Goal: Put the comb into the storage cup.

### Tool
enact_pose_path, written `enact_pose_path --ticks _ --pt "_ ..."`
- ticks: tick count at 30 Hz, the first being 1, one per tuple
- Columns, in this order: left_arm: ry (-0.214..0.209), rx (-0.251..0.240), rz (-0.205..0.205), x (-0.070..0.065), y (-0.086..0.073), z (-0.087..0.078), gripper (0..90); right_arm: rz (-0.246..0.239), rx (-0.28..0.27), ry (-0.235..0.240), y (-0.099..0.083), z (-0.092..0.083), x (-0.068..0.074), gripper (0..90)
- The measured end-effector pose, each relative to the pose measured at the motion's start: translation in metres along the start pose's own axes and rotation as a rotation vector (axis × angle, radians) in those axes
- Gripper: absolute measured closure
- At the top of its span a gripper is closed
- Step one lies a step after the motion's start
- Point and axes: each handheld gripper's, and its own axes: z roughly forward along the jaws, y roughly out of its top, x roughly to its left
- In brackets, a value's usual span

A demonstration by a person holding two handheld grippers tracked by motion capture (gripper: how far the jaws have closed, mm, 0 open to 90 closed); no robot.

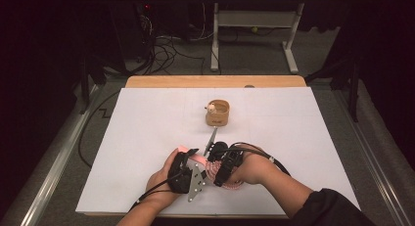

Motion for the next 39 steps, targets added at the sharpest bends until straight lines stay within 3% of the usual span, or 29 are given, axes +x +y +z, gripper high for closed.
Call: enact_pose_path --ticks 9,10,14,21,24,27,33,39 --pt "0.058 0.0 0.079 -0.004 0.004 -0.005 31.5 -0.001 -0.004 -0.002 0.001 -0.002 0.001 20.6" --pt "0.064 0.01 0.103 -0.004 0.005 -0.006 32.4 -0.002 -0.002 -0.001 0.002 -0.002 0.001 20.6" --pt "0.071 0.025 0.135 -0.008 0.006 -0.007 38.8 0.001 -0.007 0.004 0.001 -0.002 0.0 20.6" --pt "0.099 0.033 0.139 -0.009 0.009 -0.009 38.6 0.001 -0.003 0.002 0.0 -0.004 0.0 20.6" --pt "0.085 0.017 0.113 -0.007 0.01 -0.009 39.1 0.002 -0.006 0.002 0.0 -0.004 0.001 20.6" --pt "0.079 0.016 0.114 -0.006 0.01 -0.01 38.9 -0.003 0.002 0.005 0.001 -0.004 0.001 20.6" --pt "0.061 0.006 0.158 -0.008 0.01 -0.01 53.3 -0.011 0.005 0.01 0.001 -0.005 0.001 20.6" --pt "0.077 0.001 0.198 -0.01 0.009 -0.011 57.0 -0.009 0.013 0.011 0.003 -0.004 0.002 20.6"
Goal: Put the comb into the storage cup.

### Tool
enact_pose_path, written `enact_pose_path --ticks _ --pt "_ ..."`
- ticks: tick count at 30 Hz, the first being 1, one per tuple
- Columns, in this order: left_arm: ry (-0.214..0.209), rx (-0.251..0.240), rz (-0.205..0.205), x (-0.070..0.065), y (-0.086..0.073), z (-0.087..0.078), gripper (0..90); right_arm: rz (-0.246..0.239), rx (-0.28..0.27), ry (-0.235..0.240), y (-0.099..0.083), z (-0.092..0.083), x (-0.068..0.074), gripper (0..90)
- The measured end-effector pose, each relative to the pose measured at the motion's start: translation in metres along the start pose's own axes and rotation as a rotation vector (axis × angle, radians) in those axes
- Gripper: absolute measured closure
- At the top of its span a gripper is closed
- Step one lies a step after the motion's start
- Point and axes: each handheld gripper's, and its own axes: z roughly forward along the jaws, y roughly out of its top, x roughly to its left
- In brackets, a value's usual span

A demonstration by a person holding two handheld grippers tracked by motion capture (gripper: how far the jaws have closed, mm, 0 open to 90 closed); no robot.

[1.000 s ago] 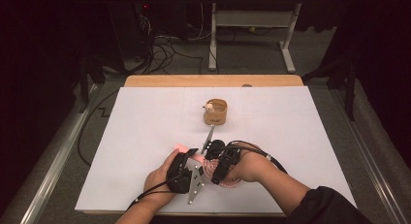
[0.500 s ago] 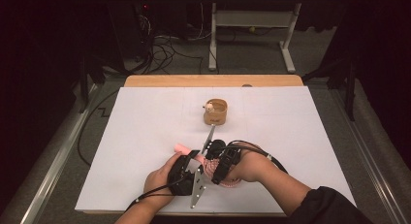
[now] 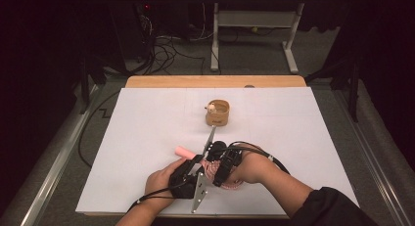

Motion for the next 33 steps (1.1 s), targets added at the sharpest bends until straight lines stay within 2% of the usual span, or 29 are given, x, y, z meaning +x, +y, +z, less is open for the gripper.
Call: enact_pose_path --ticks 5,7,17,24,28,29,33 --pt "0.009 -0.006 0.023 -0.001 0.0009 -0.0004 57.0 0.008 0.001 0.005 0.0004 -0.0014 0.0003 20.6" --pt "0.013 -0.005 0.037 -0.0018 0.0011 -0.0005 59.8 0.007 0.001 0.005 0.0005 -0.002 0.0 20.6" --pt "0.018 0.008 0.068 -0.0024 0.0021 0.0007 64.6 0.014 0.003 0.009 0.0012 -0.0024 -0.0001 20.5" --pt "0.04 0.01 0.088 -0.0036 0.0022 0.001 68.9 0.025 -0.002 0.018 0.0012 -0.0059 -0.0008 20.4" --pt "0.042 0.023 0.108 -0.0055 0.0022 0.002 72.0 0.03 0.003 0.026 0.0012 -0.0063 -0.0013 20.3" --pt "0.039 0.059 0.146 -0.0035 0.0029 0.0003 72.7 0.032 0.002 0.026 0.001 -0.0064 -0.0014 20.3" --pt "0.035 0.063 0.146 -0.004 0.0029 0.0017 75.4 0.043 -0.003 0.035 0.0005 -0.0091 -0.0028 20.1"
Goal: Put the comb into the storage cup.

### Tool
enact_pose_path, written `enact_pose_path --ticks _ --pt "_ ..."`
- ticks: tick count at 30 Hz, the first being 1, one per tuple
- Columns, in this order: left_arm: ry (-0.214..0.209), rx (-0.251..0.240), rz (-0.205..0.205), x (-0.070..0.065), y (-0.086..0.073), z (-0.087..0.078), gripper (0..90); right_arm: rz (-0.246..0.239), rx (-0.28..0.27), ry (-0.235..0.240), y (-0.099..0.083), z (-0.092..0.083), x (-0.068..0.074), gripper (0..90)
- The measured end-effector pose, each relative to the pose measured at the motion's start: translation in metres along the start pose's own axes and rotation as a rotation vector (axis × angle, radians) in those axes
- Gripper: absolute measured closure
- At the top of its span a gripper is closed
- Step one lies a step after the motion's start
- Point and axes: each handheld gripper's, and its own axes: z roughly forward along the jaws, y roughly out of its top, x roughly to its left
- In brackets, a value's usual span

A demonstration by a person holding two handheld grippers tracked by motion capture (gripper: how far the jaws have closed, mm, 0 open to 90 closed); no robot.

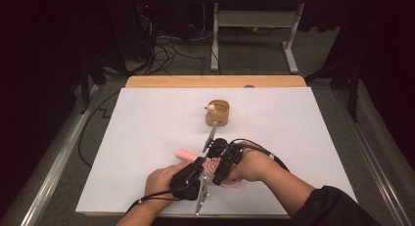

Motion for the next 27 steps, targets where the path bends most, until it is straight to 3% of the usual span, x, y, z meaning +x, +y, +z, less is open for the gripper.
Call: enact_pose_path --ticks 5,7,11,27 --pt "0.008 0.0 0.021 -0.003 0.001 0.001 78.9 0.008 -0.003 0.009 0.0 -0.003 -0.001 20.0" --pt "0.012 0.022 0.045 -0.001 0.002 -0.001 79.3 0.012 -0.002 0.009 -0.001 -0.005 -0.001 20.0" --pt "0.02 0.004 0.02 0.0 0.002 -0.001 79.5 0.018 -0.006 0.011 0.0 -0.009 0.0 19.9" --pt "0.025 0.003 0.023 0.002 0.002 -0.002 80.2 0.012 -0.026 0.02 -0.002 -0.013 -0.001 19.5"
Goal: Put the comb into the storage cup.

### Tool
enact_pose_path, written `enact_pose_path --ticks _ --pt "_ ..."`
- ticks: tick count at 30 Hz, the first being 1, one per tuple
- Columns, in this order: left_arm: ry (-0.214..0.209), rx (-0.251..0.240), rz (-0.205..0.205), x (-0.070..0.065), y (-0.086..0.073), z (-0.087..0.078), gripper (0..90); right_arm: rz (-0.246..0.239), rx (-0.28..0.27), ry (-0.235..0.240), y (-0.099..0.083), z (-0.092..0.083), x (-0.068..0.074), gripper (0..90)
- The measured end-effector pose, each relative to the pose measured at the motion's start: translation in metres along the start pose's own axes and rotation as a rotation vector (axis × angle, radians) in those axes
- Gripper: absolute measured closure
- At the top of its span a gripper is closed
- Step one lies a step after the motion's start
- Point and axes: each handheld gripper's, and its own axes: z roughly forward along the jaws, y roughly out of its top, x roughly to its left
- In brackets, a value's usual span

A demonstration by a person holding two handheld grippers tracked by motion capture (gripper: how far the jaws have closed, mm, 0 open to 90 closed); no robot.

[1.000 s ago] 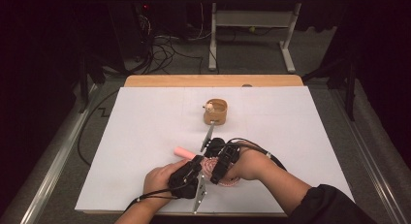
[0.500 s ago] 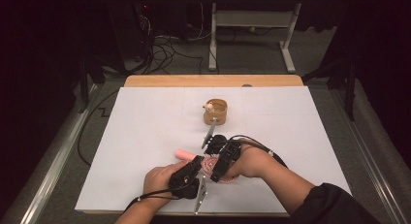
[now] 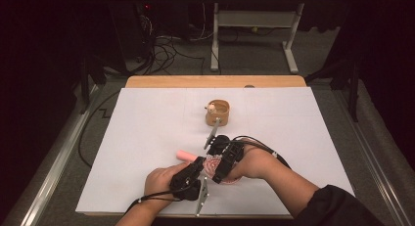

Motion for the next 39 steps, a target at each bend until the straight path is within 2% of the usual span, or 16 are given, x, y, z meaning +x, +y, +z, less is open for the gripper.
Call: enact_pose_path --ticks 4,9,16,19,25,29,31,34,35,39 --pt "0.004 -0.004 -0.004 0.0 0.0 0.0 80.3 0.004 0.002 0.003 -0.001 -0.002 0.0 19.4" --pt "0.009 0.011 0.006 0.001 -0.001 -0.001 80.3 -0.001 -0.005 -0.019 -0.003 -0.005 0.001 15.0" --pt "0.015 0.013 -0.006 0.002 -0.002 -0.001 80.3 0.006 0.006 -0.038 -0.005 -0.008 0.002 0.3" --pt "0.016 0.013 -0.023 0.003 -0.003 0.0 80.4 0.004 0.009 -0.061 -0.007 -0.01 0.002 0.3" --pt "0.026 0.019 -0.038 0.005 -0.007 0.0 80.3 -0.001 0.002 -0.055 -0.012 -0.016 0.002 0.3" --pt "0.027 0.019 -0.063 0.007 -0.009 0.0 80.3 -0.001 -0.003 -0.056 -0.017 -0.019 0.001 0.3" --pt "0.029 0.033 -0.05 0.008 -0.01 0.0 80.3 0.003 -0.009 -0.057 -0.019 -0.02 0.0 0.4" --pt "0.032 0.034 -0.058 0.009 -0.011 -0.001 80.3 -0.001 -0.006 -0.061 -0.022 -0.022 -0.001 0.6" --pt "0.029 0.021 -0.073 0.008 -0.012 0.0 80.3 -0.003 -0.009 -0.063 -0.023 -0.023 -0.001 0.6" --pt "0.026 0.045 -0.062 0.009 -0.014 0.001 80.3 -0.006 -0.002 -0.074 -0.028 -0.025 -0.002 0.6"
